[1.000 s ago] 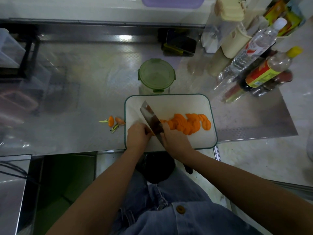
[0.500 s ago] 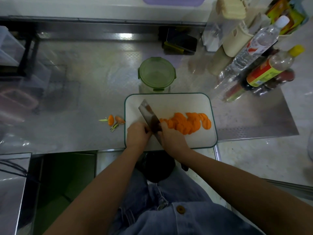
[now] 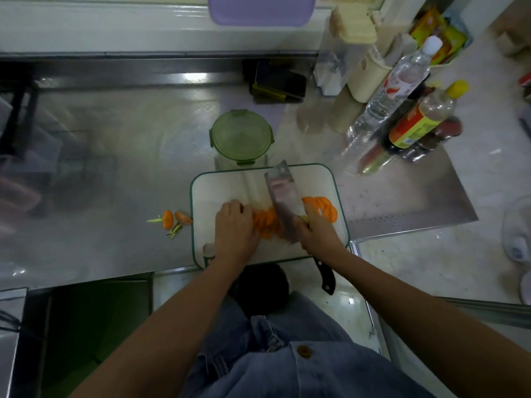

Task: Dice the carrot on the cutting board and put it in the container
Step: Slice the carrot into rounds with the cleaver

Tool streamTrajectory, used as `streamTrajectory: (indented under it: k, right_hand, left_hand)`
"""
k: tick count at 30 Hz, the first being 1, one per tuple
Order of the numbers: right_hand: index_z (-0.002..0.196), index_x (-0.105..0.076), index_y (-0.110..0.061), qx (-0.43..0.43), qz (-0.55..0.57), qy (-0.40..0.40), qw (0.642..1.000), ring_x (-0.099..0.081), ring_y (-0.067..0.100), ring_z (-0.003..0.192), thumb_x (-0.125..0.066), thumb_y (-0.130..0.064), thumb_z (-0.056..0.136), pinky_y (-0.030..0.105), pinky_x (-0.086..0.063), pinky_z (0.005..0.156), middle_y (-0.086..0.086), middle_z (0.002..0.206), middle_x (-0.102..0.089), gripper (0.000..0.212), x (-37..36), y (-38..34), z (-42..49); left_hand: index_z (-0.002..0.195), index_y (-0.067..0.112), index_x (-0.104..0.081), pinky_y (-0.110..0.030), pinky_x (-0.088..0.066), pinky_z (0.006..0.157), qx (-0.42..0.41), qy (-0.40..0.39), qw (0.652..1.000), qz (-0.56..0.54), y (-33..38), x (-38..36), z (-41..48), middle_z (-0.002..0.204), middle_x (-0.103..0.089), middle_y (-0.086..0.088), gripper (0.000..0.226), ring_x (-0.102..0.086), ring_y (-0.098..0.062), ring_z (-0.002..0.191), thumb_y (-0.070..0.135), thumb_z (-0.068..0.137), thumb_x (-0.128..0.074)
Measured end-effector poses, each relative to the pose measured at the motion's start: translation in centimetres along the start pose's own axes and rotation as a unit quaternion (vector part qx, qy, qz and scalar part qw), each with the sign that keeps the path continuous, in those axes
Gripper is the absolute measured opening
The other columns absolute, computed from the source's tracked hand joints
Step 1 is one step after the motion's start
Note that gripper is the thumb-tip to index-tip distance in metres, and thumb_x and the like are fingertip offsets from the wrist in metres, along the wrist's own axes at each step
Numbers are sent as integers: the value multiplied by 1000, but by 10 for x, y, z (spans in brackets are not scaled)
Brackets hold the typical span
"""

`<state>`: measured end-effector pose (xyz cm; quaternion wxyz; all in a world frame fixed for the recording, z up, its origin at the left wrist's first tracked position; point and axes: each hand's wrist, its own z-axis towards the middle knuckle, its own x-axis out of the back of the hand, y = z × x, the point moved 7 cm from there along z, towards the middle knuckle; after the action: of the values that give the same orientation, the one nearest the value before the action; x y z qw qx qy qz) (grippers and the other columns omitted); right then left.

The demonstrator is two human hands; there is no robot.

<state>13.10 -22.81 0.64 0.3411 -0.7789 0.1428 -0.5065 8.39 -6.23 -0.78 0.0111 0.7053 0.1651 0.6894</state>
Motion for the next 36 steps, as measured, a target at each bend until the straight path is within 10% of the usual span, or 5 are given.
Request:
streamTrajectory:
  k: [5, 9, 21, 36]
  right_hand:
    - [107, -44, -15, -43, -76, 104, 991, -54, 23, 59, -49, -23, 94, 31, -39, 53, 4, 67, -53, 16, 58, 37, -9]
    - [114, -44, -10, -66, -196, 140, 968, -53, 25, 55, -49, -16, 90, 29, -36, 47, 6, 63, -53, 26, 88, 64, -16]
    - [129, -41, -13, -18, -243, 40, 969, -62, 35, 74, -46, -21, 93, 33, -40, 57, 14, 83, -65, 38, 43, 41, -17]
    - [144, -28, -15, 42, -155, -24, 987, -64, 32, 86, -45, -19, 92, 33, -46, 70, 12, 99, -66, 55, -54, -52, 0]
  left_hand:
    - [138, 21, -39, -53, -32, 102, -129, -79, 988, -21, 63, -19, 14, 149, -30, -15, 70, -33, -38, 131, 56, 80, -57]
    - [151, 36, -7, -66, -4, 109, -174, -133, 975, 49, 94, -41, 17, 160, 9, -4, 80, 2, -36, 145, 65, 86, -44]
    - [123, 19, -57, -71, -35, 93, -156, -73, 984, 48, 83, -47, 23, 126, -56, -17, 56, -52, -39, 118, 23, 71, -77]
    - [131, 4, -52, -62, -42, 96, -73, -45, 996, 10, -23, -28, 4, 133, -53, -22, 57, -52, -41, 122, 29, 81, -66]
